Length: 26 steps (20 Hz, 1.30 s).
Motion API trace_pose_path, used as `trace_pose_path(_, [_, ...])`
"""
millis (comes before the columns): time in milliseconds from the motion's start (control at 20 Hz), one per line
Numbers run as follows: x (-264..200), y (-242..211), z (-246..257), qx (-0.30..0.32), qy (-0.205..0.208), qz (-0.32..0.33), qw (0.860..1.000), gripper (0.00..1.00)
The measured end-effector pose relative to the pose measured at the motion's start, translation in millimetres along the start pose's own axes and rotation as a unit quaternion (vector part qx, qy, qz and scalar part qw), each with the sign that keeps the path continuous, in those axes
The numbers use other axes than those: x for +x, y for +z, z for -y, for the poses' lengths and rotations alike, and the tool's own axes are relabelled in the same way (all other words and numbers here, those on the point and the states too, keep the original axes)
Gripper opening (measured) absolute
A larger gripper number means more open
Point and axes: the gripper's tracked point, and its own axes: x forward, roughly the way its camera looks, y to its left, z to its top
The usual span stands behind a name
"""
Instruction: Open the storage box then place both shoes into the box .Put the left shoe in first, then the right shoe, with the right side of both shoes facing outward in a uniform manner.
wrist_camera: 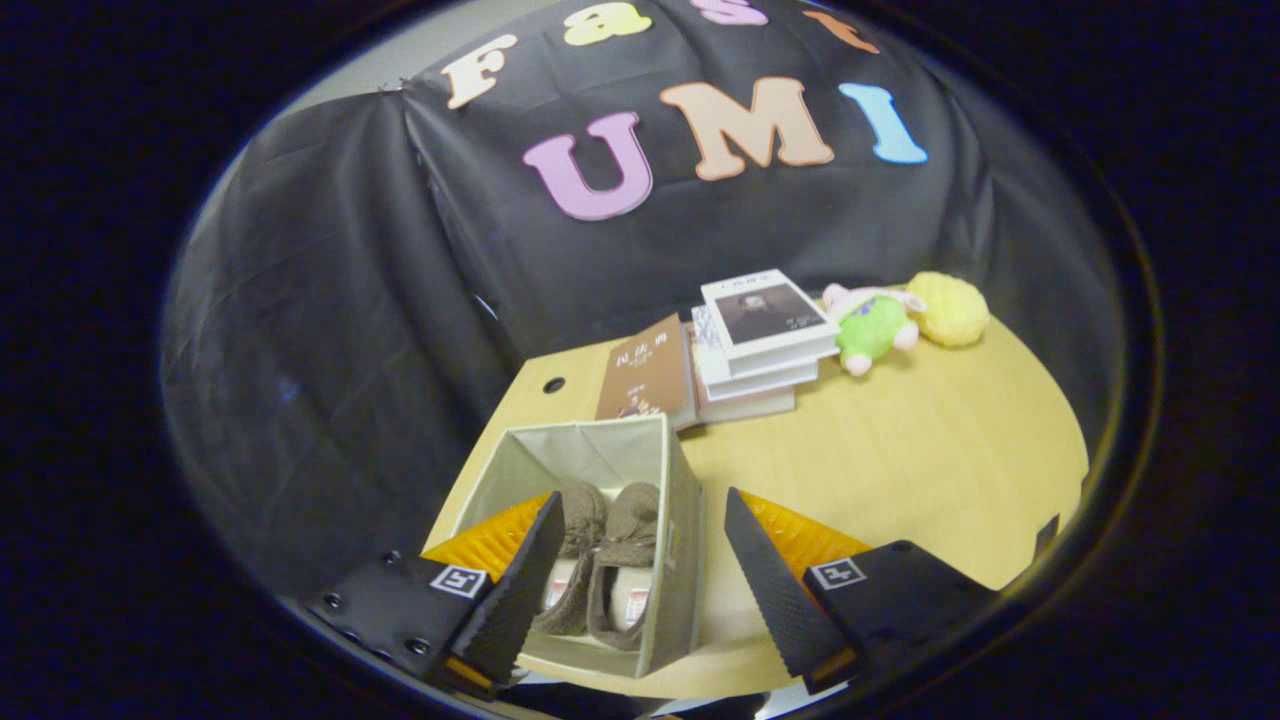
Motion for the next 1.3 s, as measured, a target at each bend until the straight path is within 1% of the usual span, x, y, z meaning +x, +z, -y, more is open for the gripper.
trace_pose_path(150, [-21, 29, 20, -0.020, -0.003, 0.047, 0.999, 1.00])
trace_pose_path(300, [-45, 64, 45, -0.029, -0.003, 0.110, 0.993, 1.00])
trace_pose_path(400, [-59, 79, 64, -0.033, -0.005, 0.133, 0.990, 1.00])
trace_pose_path(650, [-99, 122, 126, -0.051, -0.042, 0.202, 0.977, 1.00])
trace_pose_path(800, [-118, 142, 161, -0.067, -0.069, 0.234, 0.967, 1.00])
trace_pose_path(1000, [-142, 164, 188, -0.087, -0.089, 0.281, 0.952, 1.00])
trace_pose_path(1300, [-156, 173, 209, -0.085, -0.102, 0.306, 0.943, 1.00])
